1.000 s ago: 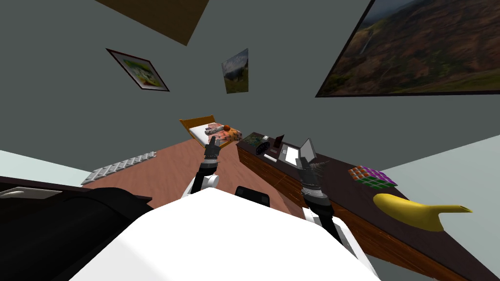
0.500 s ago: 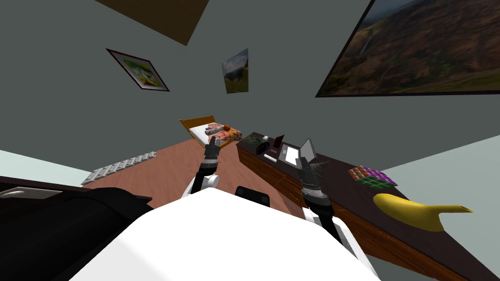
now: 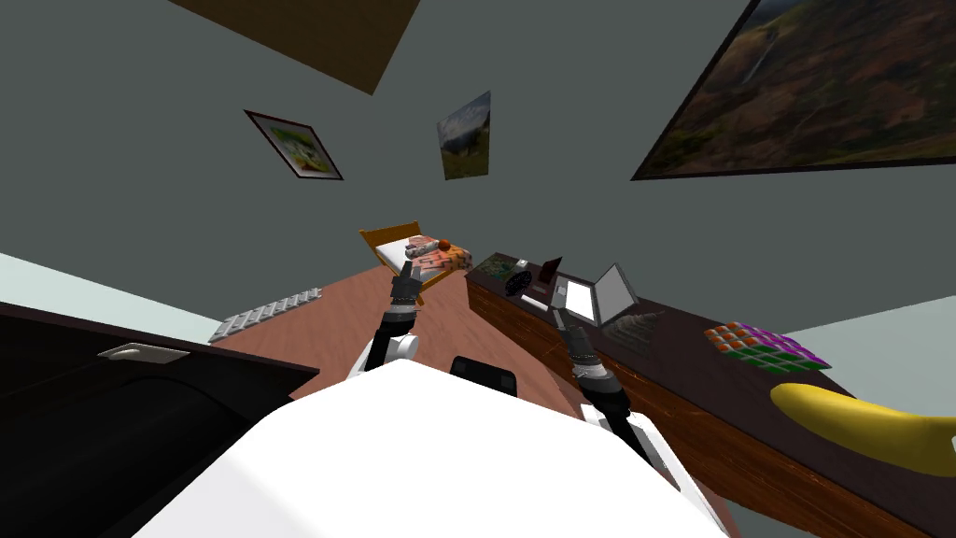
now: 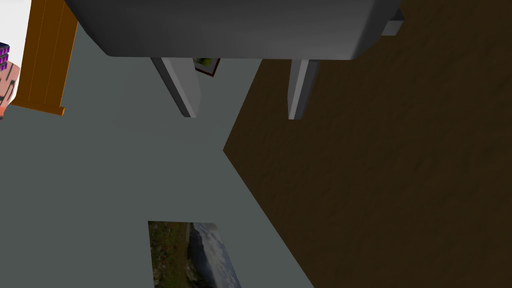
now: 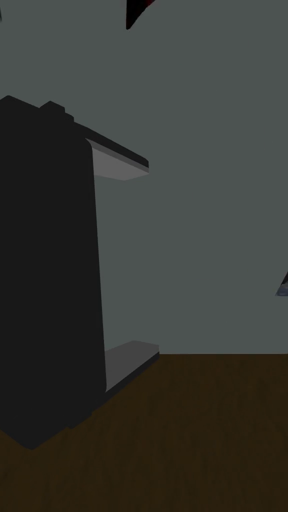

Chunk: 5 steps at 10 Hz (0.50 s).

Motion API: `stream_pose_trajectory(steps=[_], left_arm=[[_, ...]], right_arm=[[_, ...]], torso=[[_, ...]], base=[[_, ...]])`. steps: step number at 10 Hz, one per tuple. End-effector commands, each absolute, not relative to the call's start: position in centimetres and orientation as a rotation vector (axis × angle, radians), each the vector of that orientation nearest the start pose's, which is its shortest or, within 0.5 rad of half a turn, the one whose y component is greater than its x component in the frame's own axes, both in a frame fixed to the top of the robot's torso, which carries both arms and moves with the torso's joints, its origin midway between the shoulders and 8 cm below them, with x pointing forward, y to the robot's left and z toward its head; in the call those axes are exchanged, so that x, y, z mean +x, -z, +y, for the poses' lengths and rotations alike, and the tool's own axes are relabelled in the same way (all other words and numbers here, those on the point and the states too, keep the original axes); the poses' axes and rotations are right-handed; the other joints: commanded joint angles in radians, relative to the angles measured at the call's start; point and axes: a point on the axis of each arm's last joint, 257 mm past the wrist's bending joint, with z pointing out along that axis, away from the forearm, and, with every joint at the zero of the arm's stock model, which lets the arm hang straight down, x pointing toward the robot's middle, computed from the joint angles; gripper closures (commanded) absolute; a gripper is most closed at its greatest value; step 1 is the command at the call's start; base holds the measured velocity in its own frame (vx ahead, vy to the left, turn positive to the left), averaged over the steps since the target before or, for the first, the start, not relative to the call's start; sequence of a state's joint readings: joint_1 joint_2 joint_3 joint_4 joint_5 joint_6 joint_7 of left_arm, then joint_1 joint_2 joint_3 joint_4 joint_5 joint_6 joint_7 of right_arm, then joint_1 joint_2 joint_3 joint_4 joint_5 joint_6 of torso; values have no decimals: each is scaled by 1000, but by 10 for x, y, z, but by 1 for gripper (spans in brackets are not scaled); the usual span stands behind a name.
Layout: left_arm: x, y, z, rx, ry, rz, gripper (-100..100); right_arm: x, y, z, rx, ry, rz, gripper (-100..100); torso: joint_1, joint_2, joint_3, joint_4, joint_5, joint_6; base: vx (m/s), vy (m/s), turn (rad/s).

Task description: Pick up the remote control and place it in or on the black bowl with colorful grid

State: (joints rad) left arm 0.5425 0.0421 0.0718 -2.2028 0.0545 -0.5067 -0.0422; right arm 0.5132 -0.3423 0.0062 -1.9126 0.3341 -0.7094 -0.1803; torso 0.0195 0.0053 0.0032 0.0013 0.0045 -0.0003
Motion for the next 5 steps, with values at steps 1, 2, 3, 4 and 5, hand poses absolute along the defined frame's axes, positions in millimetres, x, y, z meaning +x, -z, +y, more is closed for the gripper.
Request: stream_pose_trajectory(steps=[1, 2, 3, 4, 5], left_arm=[[346, 20, 317, -722, 1183, 691, 0], [346, 20, 317, -722, 1183, 691, 0], [346, 20, 317, -722, 1183, 691, 0], [346, 20, 317, -722, 1183, 691, 0], [346, 20, 317, -722, 1182, 691, 0]], right_arm=[[356, 154, -230, 377, -1246, 1288, -100], [355, 170, -226, 372, -1246, 1337, -100], [353, 188, -224, 367, -1243, 1390, -100], [349, 206, -221, 359, -1239, 1447, -100], [345, 229, -220, 356, -1228, 1512, -100]], torso=[[0, 0, 0, 0, 0, 0], [-1, 0, 0, 0, 0, 0], [-3, 0, 0, 0, 0, 0], [-6, -3, -2, -1, -1, 0], [-8, -6, -3, -1, -2, 0]], base=[[-73, 280, 127], [-58, 257, 141], [-2, 200, 141], [36, 177, 158], [53, 172, 224]])
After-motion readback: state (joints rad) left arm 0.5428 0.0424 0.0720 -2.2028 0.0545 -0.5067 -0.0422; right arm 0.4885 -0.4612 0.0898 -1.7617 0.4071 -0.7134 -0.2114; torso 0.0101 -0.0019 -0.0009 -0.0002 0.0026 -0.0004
